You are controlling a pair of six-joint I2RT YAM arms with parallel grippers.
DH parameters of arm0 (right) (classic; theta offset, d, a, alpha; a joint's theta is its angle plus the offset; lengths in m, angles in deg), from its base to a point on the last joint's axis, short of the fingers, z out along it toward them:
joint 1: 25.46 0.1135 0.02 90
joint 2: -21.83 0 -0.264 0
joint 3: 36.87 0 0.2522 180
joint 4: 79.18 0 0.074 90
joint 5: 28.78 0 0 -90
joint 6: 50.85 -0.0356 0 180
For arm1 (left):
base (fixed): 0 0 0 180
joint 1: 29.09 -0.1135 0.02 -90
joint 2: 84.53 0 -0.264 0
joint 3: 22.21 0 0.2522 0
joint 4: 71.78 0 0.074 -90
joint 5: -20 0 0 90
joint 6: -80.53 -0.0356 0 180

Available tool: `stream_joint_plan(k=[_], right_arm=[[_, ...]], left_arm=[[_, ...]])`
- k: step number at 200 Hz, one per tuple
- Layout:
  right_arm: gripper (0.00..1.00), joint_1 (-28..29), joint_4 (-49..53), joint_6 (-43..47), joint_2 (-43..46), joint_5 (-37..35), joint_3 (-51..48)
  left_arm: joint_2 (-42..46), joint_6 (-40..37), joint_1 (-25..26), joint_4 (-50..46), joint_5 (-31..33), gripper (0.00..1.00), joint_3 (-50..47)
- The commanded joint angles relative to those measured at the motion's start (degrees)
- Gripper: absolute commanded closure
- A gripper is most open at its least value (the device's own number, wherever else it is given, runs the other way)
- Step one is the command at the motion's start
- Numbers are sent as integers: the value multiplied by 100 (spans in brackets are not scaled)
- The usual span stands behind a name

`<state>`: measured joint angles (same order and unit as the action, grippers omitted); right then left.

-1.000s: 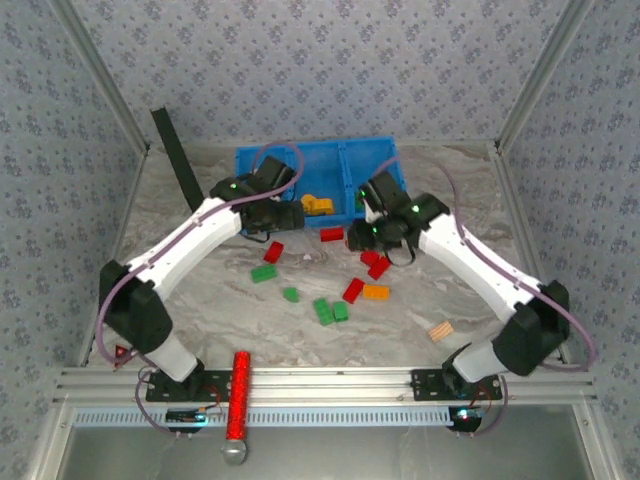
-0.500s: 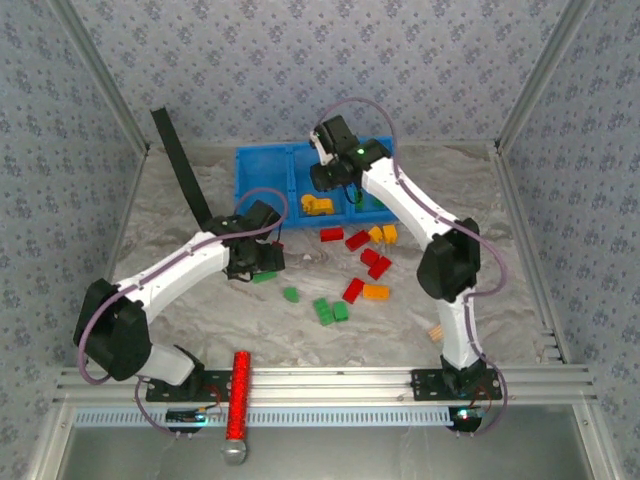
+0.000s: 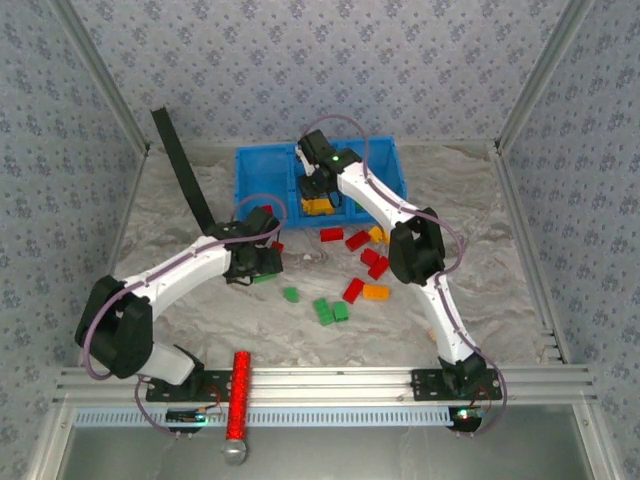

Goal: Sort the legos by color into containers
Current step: Place the lego in the container, then pick up the lego from the center of the table.

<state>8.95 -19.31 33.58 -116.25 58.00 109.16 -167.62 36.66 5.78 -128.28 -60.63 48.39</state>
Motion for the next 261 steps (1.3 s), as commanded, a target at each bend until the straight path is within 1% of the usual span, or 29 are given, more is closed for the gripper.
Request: stream_joint_plan(k=[1,39,45,86,117,148,201,228,261], right_arm=[[59,30,56,-125,-161,32,263],[57,39,125,-204,-261,14,260],[56,39,134,-208,-271,15,257],[53,39,253,-234,-254,-52,258],[50,21,363,-136,33,-159,244],[48,-36,410,-29,562,-307,14],[45,-266,317,-55,1449,-474,-701],[44,-376,283,-41,1714,-565,-984],[43,-525,205,-128,2051,-572,-1480]], left_arm=[[-162,-7,-107,267,-184,14,-68],[-451,-107,-200,347,-345,13,-6],[-483,-124,-207,530,-363,13,-6],[-718,-199,-284,661,-486,13,-23],[-904,-176,-308,791,-584,13,-83],[-1082,-167,-344,915,-580,14,-141],[-1372,-183,-449,1043,-764,23,-162],[-1438,-240,-447,1026,-827,30,-182],[-1418,-399,-455,769,-881,40,-41]])
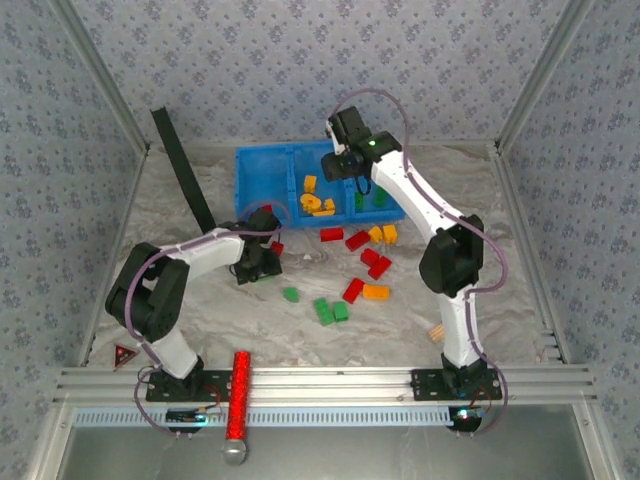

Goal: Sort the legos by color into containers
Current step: Pick up the lego from the center of the table, then place the lego in the container.

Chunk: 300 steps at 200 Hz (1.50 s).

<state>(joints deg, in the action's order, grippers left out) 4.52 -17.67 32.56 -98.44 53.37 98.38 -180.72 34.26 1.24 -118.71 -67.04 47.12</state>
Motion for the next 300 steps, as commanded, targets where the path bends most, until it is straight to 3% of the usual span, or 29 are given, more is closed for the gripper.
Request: stream_joint_plan(k=[1,33,97,153,189,228,300], right_arm=[[43,-85,37,-30,286,-101,-427],[42,-483,-133,-290,880,361,-1541],[41,-886,-398,-787,2451,543,-3925],[41,-1101,-660,-1336,2987,926,-4937],[41,-1179,-928,-1594,3062,1261,-5466],[41,-1250,-1128,-1804,3165,1474,-5803],[40,-1208,-1708,-2381,3196,1883,-6510]], left_arm=[[-105,-165,0,-198,-242,40,94],[111,-448,21,-616,-159,43,671],[-261,-1103,211,-1321,-80,46,3503],[-1876,-1488,693,-1428,-151,45,6413],[-2848,-1116,711,-1430,-163,46,7529],[-4303,-1196,938,-2083,-81,46,9992],[-4930,-1308,1305,-1271,-101,44,10011]])
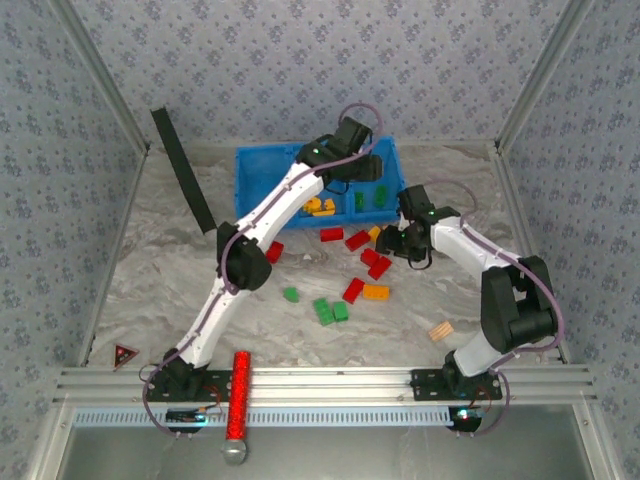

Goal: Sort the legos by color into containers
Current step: Place the lego in the container.

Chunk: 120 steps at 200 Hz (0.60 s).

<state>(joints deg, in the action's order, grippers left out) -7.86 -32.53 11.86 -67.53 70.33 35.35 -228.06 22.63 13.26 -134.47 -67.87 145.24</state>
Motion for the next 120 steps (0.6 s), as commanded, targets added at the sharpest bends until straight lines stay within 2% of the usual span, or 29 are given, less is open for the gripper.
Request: stream_joint_plan(k=[1,65,120], right_arm=[[40,31,-226,-316,104,188,-209],[37,121,-368,-400,10,146,-391],[37,69,-305,-181,141,-300,-228]], left_arm=[[-199,-157,109,314,-19,44,198],[-608,-270,268,456,-28,41,214],[-876,-200,336,404,-19,39,214]])
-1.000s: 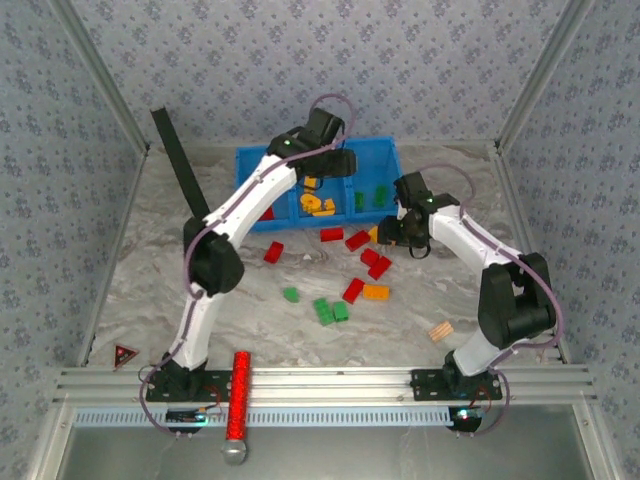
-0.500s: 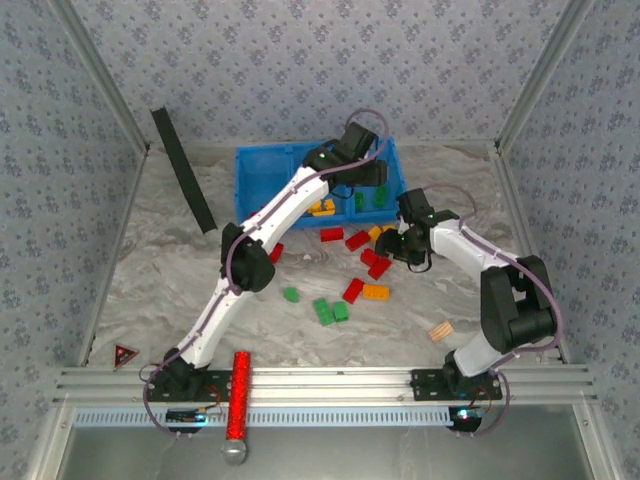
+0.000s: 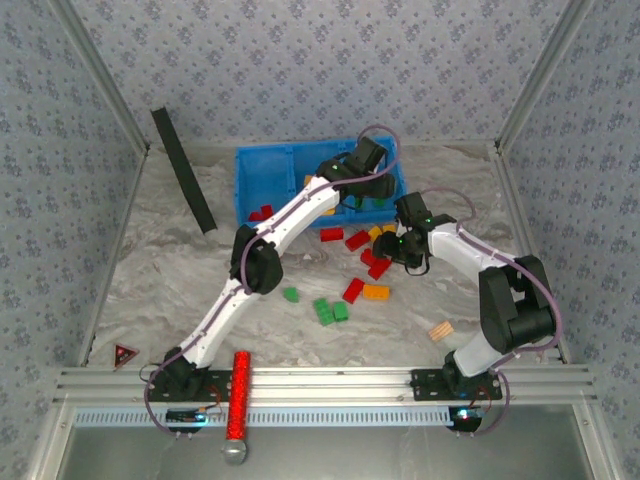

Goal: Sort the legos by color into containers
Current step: Place the lego in the container.

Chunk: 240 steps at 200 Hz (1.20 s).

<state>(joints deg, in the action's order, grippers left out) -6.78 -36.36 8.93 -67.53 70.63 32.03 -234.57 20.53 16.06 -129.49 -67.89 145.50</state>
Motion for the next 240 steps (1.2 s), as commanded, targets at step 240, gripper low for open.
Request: stream_joint_plan(k=[240], right_arm=[[43,-165,-1375,1502,-1473,-1286,648]], left_arm=[[-12,656,257,-325,-712,26,-164]])
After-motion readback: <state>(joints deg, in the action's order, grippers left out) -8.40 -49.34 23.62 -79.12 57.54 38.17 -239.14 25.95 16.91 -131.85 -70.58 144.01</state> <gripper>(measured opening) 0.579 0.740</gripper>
